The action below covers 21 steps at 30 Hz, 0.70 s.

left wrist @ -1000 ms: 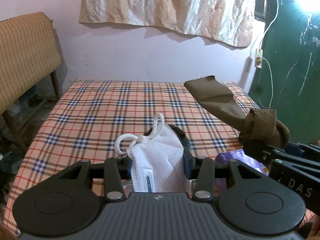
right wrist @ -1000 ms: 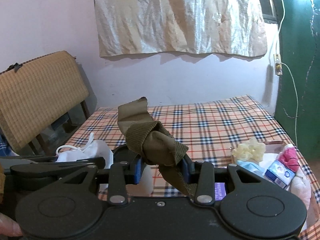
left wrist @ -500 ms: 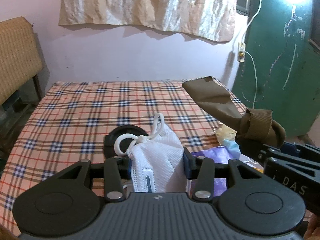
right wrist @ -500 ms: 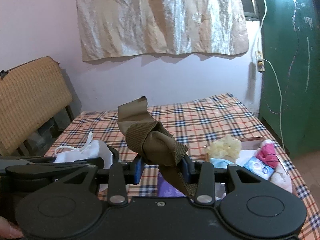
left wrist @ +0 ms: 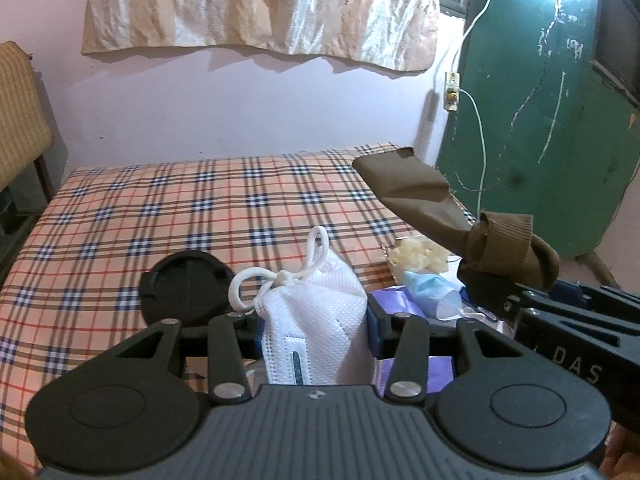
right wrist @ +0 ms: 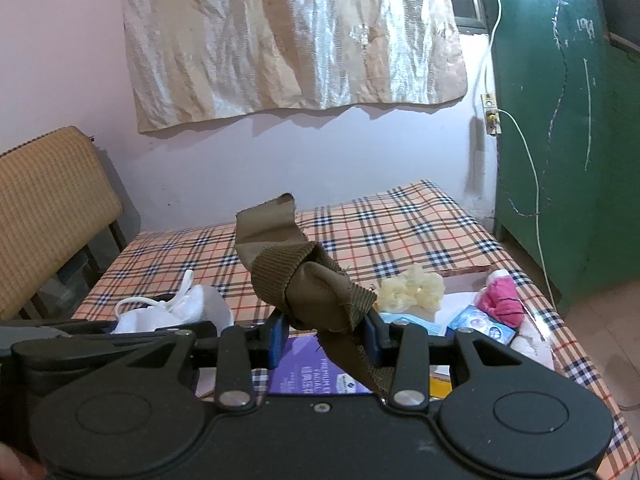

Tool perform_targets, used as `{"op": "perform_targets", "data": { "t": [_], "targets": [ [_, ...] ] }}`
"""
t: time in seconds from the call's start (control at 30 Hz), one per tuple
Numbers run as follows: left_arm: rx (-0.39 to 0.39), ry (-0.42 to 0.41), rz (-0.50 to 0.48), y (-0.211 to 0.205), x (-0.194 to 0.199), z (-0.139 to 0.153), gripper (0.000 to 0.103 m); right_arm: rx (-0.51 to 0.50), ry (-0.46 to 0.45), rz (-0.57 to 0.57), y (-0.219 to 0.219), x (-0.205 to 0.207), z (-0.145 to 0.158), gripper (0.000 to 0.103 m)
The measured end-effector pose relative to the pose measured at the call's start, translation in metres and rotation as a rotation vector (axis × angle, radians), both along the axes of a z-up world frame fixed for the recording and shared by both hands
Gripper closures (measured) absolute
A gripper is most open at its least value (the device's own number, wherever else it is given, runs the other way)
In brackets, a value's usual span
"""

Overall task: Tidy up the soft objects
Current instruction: 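Carry the mask with the left tool while the right tool carries the strap toward the box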

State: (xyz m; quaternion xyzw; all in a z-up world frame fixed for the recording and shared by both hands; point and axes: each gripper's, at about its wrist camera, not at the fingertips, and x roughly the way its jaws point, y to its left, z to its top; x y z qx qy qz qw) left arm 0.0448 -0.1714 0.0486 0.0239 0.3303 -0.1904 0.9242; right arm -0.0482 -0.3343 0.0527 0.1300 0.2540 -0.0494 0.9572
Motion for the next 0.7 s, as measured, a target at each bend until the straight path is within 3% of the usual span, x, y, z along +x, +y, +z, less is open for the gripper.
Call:
{"op": "perform_targets", "data": {
  "t": [0.7],
  "targets": [
    [-0.002,0.031,-0.107,-0.052,-0.001,-0.011,0.057,-0.003,0.03,-0.132,-0.063,-0.018,-0.016,0.056]
  ]
}}
